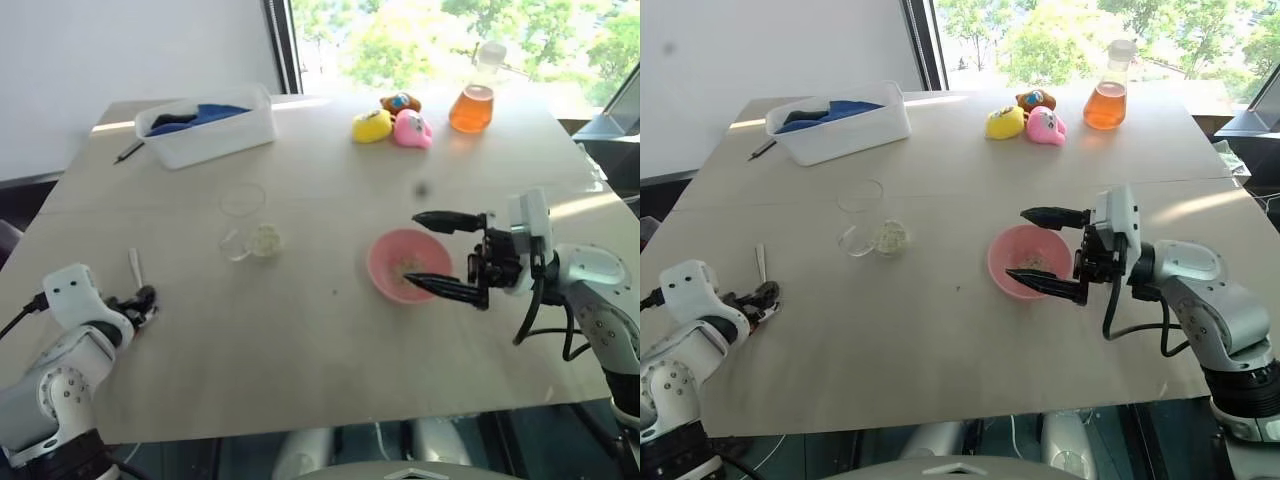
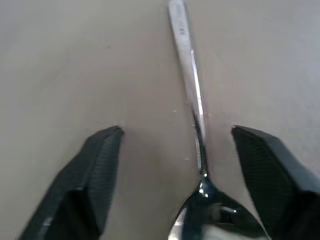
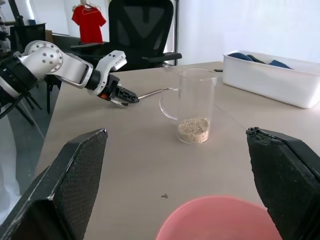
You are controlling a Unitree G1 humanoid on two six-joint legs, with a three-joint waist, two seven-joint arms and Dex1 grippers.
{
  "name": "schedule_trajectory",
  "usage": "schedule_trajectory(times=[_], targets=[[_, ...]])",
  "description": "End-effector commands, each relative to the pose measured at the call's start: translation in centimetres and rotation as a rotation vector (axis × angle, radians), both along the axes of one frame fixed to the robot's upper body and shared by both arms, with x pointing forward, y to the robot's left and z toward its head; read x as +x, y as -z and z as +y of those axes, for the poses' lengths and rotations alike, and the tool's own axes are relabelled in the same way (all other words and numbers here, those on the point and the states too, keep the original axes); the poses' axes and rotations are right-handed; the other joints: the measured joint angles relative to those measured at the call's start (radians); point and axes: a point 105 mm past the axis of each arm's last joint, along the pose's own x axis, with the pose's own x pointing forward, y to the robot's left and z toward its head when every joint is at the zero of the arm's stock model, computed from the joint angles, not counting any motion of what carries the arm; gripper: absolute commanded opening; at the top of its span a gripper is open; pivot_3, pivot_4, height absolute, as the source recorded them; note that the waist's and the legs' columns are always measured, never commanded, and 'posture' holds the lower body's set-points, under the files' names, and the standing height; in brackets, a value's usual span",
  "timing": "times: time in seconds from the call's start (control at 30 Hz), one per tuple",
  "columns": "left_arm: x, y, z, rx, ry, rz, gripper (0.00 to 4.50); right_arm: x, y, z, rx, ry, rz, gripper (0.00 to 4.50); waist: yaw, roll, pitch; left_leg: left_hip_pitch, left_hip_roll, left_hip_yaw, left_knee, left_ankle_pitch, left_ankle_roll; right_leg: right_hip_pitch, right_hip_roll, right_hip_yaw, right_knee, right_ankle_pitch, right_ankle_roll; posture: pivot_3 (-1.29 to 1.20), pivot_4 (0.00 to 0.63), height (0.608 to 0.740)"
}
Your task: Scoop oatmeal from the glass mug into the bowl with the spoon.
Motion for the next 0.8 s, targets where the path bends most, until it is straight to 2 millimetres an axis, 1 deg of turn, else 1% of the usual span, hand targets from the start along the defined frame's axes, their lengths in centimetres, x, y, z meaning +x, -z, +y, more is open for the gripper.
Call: schedule_trajectory(times=[0.03,0.07,0.13,0.17,0.4,0.47,0.53,0.57,0.63,0.73,0.8], targets=[[-0.6,2.0,-0.6,-0.048,0.025,0.089,1.68,-0.4,-1.5,0.0,0.028,-0.006,-0.061,4.5,0.001,0.0,0.0,0.0,0.0,0.0,0.0,0.0,0.0,0.0,0.0,0.0,0.0,0.0,0.0,0.0,0.15,0.74],[-0.7,2.2,-0.6,-0.045,0.027,0.1,1.32,-0.4,-1.5,0.0,0.027,-0.009,-0.062,4.5,0.001,0.0,0.0,0.0,0.0,0.0,0.0,0.0,0.0,0.0,0.0,0.0,-0.001,0.0,0.0,0.0,0.15,0.74],[-1.0,2.5,-0.6,-0.038,0.031,0.12,0.3,-0.5,-1.4,0.1,0.026,-0.013,-0.062,4.5,0.001,0.0,0.0,0.0,-0.001,0.0,0.0,0.0,0.0,0.0,-0.001,0.0,-0.001,0.0,0.0,0.0,0.15,0.74],[-1.3,2.8,-0.6,-0.039,0.034,0.133,0.07,-0.5,-1.4,0.1,0.027,-0.014,-0.062,4.5,0.001,0.0,0.0,0.0,-0.001,0.0,0.0,0.0,0.0,0.0,-0.001,0.0,-0.001,0.0,0.0,0.0,0.15,0.74],[-3.2,3.8,-0.6,-0.026,0.037,0.154,0.07,-0.4,-1.4,0.0,0.036,-0.007,-0.06,4.5,-0.004,0.005,-0.003,0.0,-0.001,0.002,-0.002,0.0,0.0,-0.001,-0.004,0.003,-0.002,0.0,0.0,0.0,0.15,0.74],[-3.6,3.6,-1.3,-0.02,0.066,0.069,0.07,-0.3,-1.4,0.0,0.04,-0.003,-0.059,4.5,-0.007,0.007,-0.004,0.0,-0.001,0.003,-0.004,0.0,0.0,-0.002,-0.005,0.004,-0.003,0.0,0.0,0.0,0.15,0.74],[-4.3,3.3,-2.5,-0.025,0.111,-0.026,0.07,-0.4,-1.4,0.0,0.043,0.0,-0.057,4.5,-0.008,0.007,-0.004,0.0,0.0,0.005,-0.005,0.0,0.0,-0.004,-0.005,0.006,-0.003,0.0,0.0,0.0,0.15,0.74],[-4.9,3.1,-3.2,-0.056,0.129,-0.081,0.07,-0.4,-1.3,0.0,0.044,0.002,-0.056,4.5,-0.01,0.007,-0.004,0.0,0.0,0.006,-0.006,0.0,0.0,-0.004,-0.005,0.007,-0.003,0.0,0.0,0.0,0.15,0.74],[-6.6,2.6,-4.4,-0.092,0.165,-0.174,0.07,-0.3,-1.3,-0.1,0.047,0.008,-0.051,4.5,-0.011,0.007,-0.004,-0.001,0.0,0.007,-0.006,-0.001,0.001,-0.005,-0.006,0.007,-0.005,0.0,0.0,0.0,0.15,0.74],[-9.2,2.4,-6.1,-0.042,0.285,-0.199,0.07,-0.1,-1.1,-0.2,0.045,0.017,-0.039,4.5,-0.008,0.004,-0.003,-0.002,0.0,0.007,-0.006,-0.001,0.002,-0.004,-0.006,0.008,-0.006,0.0,0.0,0.0,0.15,0.74],[-11.6,2.6,-9.0,-0.072,0.471,-0.182,0.07,-0.1,-0.4,-0.2,0.025,0.02,-0.005,4.5,-0.011,0.002,-0.002,-0.003,0.001,0.007,-0.006,-0.002,0.002,-0.004,-0.006,0.009,-0.007,0.0,0.0,0.0,0.15,0.74]])
